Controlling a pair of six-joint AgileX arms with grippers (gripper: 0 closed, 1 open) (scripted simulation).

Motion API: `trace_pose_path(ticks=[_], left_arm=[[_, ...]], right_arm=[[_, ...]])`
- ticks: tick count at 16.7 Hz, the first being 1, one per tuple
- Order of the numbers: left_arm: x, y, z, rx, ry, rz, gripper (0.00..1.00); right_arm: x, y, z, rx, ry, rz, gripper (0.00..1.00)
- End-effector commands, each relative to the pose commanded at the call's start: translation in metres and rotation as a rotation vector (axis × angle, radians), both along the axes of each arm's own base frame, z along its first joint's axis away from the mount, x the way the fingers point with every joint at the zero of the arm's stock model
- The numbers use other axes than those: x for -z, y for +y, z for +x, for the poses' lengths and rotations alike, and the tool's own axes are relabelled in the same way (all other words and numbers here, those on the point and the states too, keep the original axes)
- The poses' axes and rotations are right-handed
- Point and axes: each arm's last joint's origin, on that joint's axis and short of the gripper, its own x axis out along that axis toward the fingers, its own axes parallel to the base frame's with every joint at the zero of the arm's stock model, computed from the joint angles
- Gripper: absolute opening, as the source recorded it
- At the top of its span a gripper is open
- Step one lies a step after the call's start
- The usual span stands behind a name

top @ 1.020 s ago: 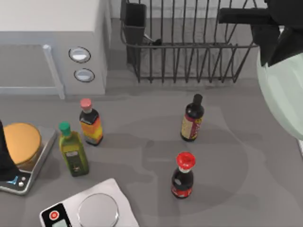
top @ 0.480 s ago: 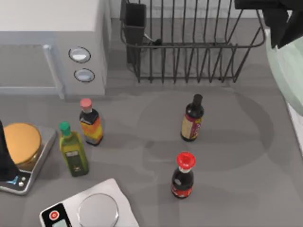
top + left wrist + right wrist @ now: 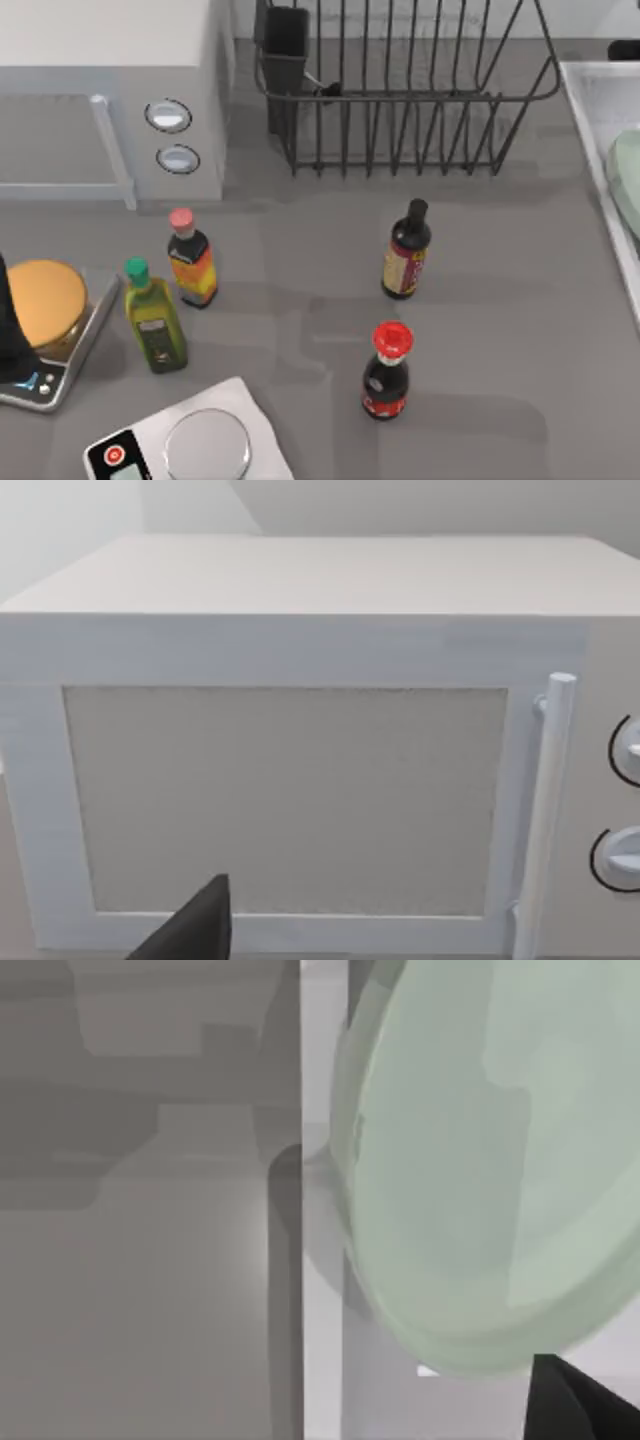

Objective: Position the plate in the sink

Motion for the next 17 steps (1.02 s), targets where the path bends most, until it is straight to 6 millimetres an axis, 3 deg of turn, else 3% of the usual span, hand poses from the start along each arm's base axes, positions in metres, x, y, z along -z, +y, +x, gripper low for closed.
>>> trace_pose_path(ticks=[2, 6, 17], left_arm=[[0.0, 0.0, 0.0, 0.0, 0.0, 0.0, 1.0], [0.0, 0.0, 0.0, 0.0, 0.0, 0.0, 1.0], [0.0, 0.0, 0.0, 0.0, 0.0, 0.0, 1.0]], right_arm=[[0.0087, -0.0174, 0.0036, 0.0, -0.001, 0.001, 0.0], [0.0094, -0.0188, 0.0038, 0.0, -0.001, 0.001, 0.0], [0.0094, -0.0188, 0.0038, 0.0, -0.001, 0.001, 0.83]])
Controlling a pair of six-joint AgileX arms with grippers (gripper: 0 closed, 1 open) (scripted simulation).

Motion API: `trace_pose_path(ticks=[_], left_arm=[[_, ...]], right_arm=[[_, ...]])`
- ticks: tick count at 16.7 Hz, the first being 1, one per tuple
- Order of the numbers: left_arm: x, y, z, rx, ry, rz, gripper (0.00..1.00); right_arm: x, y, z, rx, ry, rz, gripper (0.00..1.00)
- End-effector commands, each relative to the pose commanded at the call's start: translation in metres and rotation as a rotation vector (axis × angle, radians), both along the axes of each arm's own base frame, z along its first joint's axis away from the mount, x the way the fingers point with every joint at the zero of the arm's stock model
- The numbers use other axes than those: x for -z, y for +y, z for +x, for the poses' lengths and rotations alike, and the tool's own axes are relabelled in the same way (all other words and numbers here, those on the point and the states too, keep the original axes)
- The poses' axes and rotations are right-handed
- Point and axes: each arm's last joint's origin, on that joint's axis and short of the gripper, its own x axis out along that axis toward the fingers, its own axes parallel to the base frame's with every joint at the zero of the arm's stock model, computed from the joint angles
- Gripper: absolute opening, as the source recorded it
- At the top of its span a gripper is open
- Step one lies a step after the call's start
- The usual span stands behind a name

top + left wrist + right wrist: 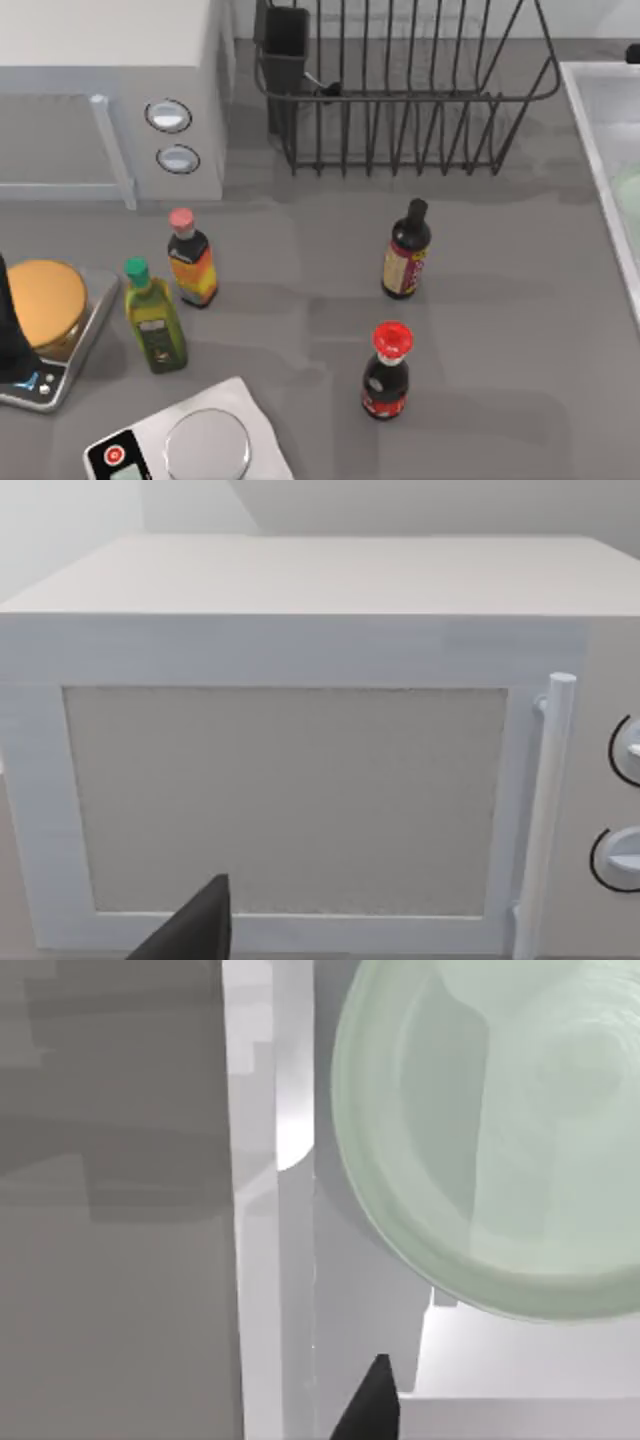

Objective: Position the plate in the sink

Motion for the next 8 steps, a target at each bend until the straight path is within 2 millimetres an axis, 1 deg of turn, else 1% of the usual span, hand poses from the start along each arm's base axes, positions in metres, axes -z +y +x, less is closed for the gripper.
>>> trace_pose_path(ticks=[2, 3, 8], left_arm=[[0.0, 0.0, 0.0, 0.0, 0.0, 0.0, 1.0], [0.0, 0.0, 0.0, 0.0, 0.0, 0.0, 1.0], [0.0, 0.0, 0.0, 0.0, 0.0, 0.0, 1.0]], right_arm=[[0.0, 0.0, 0.0, 0.0, 0.0, 0.0, 0.98], [0.0, 0.0, 0.0, 0.0, 0.0, 0.0, 1.0], [0.0, 0.0, 0.0, 0.0, 0.0, 0.0, 1.0]])
